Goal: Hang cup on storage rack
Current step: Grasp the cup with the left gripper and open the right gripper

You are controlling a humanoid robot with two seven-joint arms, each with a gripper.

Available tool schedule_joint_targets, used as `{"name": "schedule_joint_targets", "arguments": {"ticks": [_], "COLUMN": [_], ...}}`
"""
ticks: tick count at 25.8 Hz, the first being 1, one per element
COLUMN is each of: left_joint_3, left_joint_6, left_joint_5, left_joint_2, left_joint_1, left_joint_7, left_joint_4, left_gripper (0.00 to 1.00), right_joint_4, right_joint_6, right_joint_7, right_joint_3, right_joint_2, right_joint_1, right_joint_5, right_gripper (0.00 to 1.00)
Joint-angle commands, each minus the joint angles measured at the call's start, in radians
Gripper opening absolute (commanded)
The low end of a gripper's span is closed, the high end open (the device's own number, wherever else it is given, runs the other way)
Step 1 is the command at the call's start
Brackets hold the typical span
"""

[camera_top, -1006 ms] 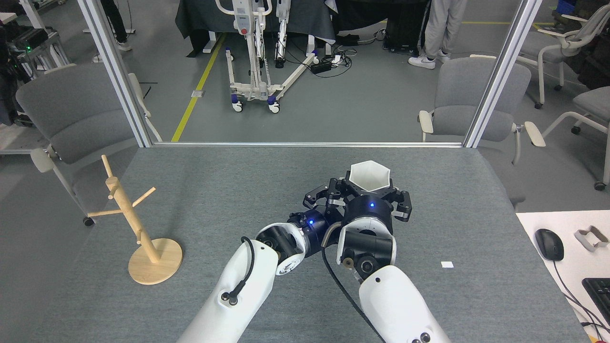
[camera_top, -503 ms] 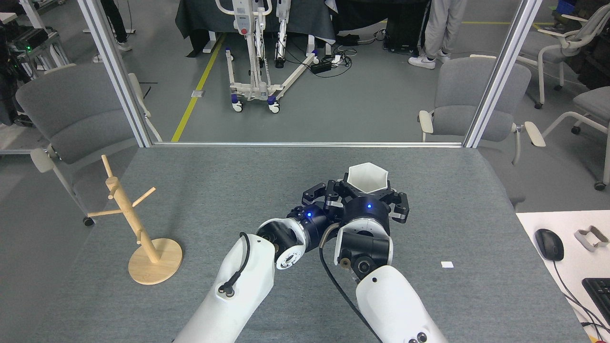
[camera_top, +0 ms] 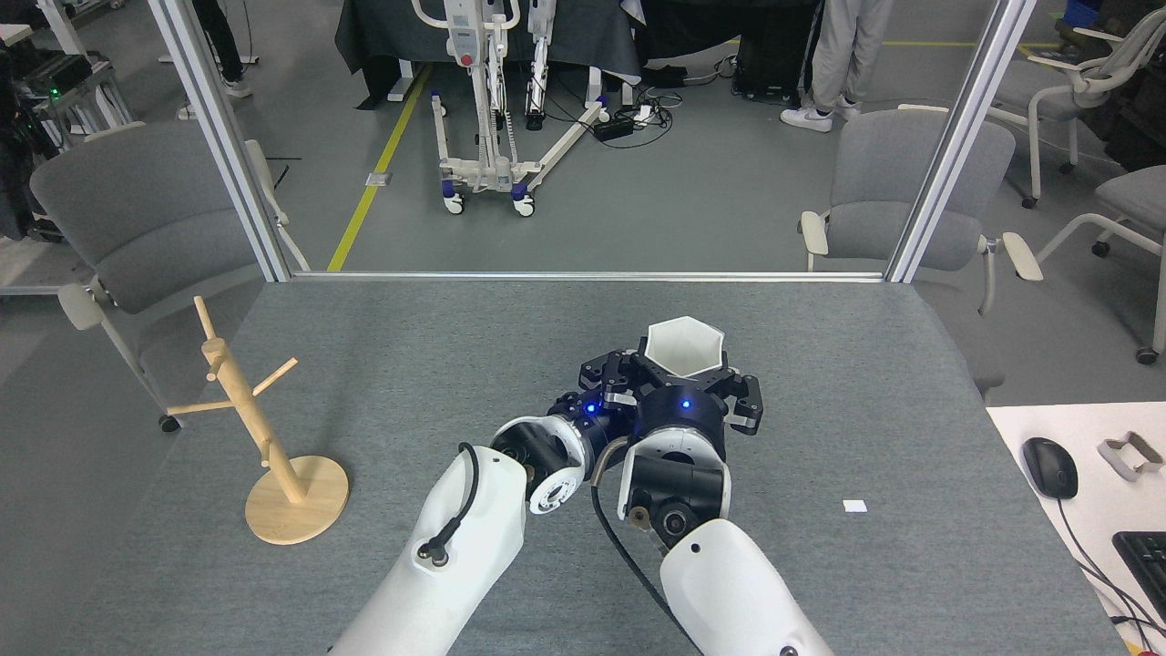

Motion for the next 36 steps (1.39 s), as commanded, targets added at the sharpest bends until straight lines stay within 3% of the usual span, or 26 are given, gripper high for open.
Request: {"name": "schedule_joint_targets", "arguments": {"ticks": [1, 5, 11, 13, 14, 15, 17, 24, 33, 36], "left_joint_3": [-0.002, 0.0, 0.008, 0.008, 0.008, 0.008, 0.008, 0.008, 0.006, 0.006], "left_joint_6": [-0.006, -0.032, -0.042, -0.042, -0.042, -0.042, -0.041, -0.041, -0.03, -0.027], "left_joint_5": [-0.001, -0.001, 0.001, 0.001, 0.001, 0.001, 0.001, 0.001, -0.004, -0.007], "left_joint_2": [0.001, 0.001, 0.001, 0.001, 0.001, 0.001, 0.003, 0.003, 0.003, 0.003], "left_joint_1": [-0.001, 0.001, 0.002, 0.002, 0.002, 0.002, 0.002, 0.002, 0.002, 0.004], "left_joint_7": [0.0, -0.003, -0.02, -0.02, -0.02, -0.02, -0.02, -0.021, -0.021, -0.021], "left_joint_4": [-0.001, -0.004, 0.0, 0.002, 0.002, 0.002, 0.003, 0.005, 0.068, 0.077], "left_gripper": [0.5, 0.0, 0.0, 0.0, 0.0, 0.0, 0.0, 0.0, 0.0, 0.0], "right_joint_4": [0.0, 0.0, 0.007, 0.007, 0.007, 0.01, 0.02, 0.024, 0.026, 0.026], "right_joint_6": [-0.006, -0.007, -0.007, -0.009, -0.009, -0.009, -0.009, -0.029, -0.042, -0.044], "right_joint_7": [0.016, 0.016, 0.018, 0.016, 0.015, 0.013, 0.007, -0.038, -0.372, -0.548], "right_joint_3": [0.023, 0.023, 0.023, 0.023, 0.023, 0.023, 0.023, 0.021, 0.021, 0.021], "right_joint_2": [0.009, 0.012, 0.021, 0.021, 0.021, 0.021, 0.021, 0.021, 0.023, 0.023], "right_joint_1": [0.005, 0.005, 0.005, 0.005, 0.005, 0.005, 0.005, 0.005, 0.03, 0.04], "right_joint_5": [-0.001, -0.001, -0.002, -0.002, -0.002, -0.002, -0.001, -0.015, -0.019, -0.088], "right_gripper": [0.05, 0.05, 0.09, 0.26, 0.41, 0.67, 0.96, 1.0, 1.0, 0.99]}}
